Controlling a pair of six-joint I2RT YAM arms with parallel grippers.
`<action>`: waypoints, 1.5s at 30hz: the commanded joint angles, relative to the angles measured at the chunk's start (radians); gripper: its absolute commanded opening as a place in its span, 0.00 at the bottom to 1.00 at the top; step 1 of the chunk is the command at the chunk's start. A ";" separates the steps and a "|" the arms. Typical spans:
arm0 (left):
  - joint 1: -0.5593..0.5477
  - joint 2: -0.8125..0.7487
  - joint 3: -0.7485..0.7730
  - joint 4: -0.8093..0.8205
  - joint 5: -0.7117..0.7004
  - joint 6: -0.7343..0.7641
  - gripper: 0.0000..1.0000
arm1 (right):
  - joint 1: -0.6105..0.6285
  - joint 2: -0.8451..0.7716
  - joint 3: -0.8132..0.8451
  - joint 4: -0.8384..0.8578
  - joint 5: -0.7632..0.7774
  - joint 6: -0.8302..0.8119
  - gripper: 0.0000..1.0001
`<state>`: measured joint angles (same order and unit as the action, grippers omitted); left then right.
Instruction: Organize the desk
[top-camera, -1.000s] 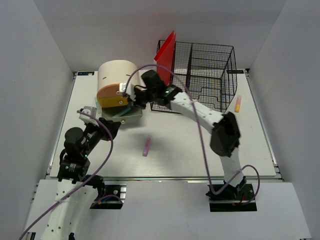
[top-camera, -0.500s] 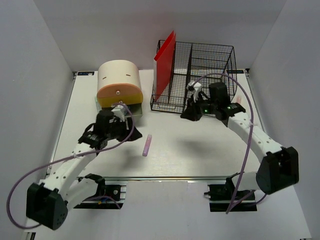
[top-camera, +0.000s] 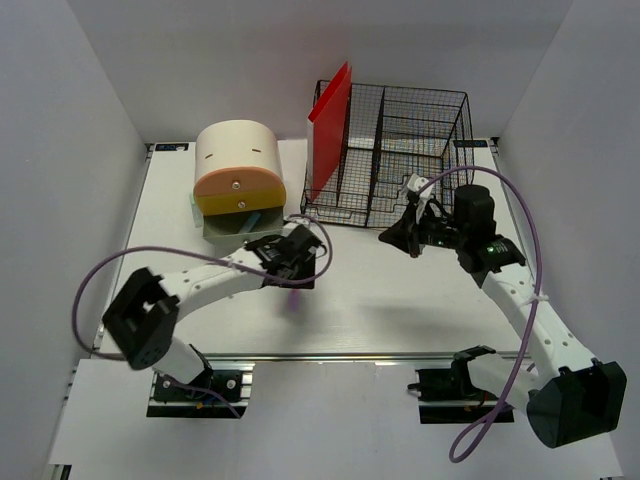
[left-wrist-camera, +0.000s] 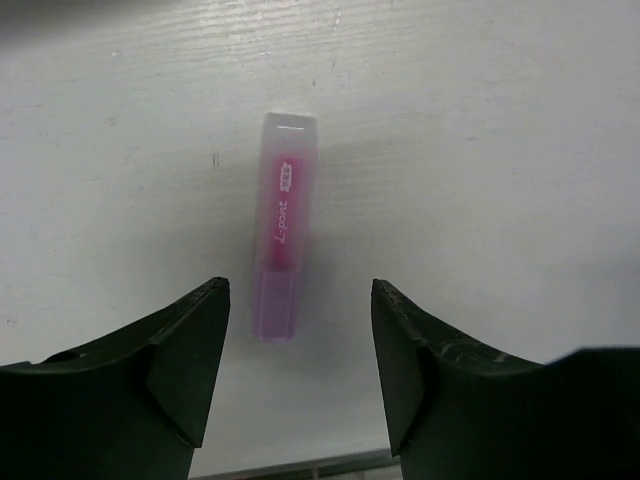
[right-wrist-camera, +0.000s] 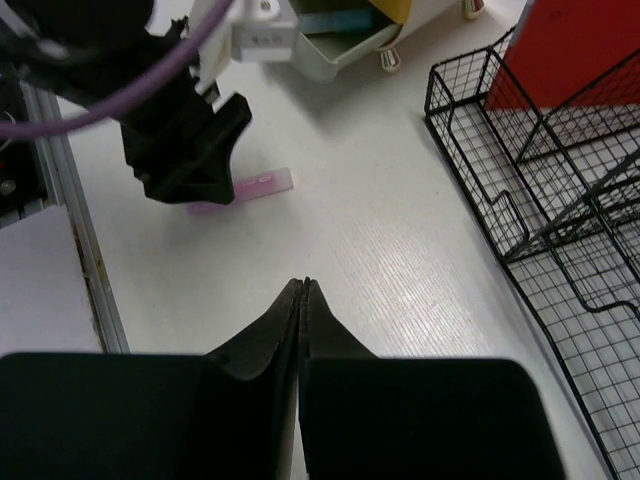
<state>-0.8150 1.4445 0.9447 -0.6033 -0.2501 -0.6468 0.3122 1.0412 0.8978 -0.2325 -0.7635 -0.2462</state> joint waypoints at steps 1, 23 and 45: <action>-0.067 0.124 0.083 -0.084 -0.193 -0.059 0.69 | -0.025 -0.020 -0.013 0.032 -0.040 -0.025 0.00; -0.064 0.271 0.092 0.045 -0.189 -0.028 0.52 | -0.125 -0.032 -0.022 0.019 -0.132 -0.031 0.00; -0.035 0.209 0.063 0.047 -0.097 -0.019 0.00 | -0.183 -0.036 -0.020 0.007 -0.211 -0.039 0.00</action>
<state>-0.8463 1.7256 1.0084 -0.5320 -0.3763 -0.6556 0.1349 1.0138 0.8806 -0.2356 -0.9386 -0.2707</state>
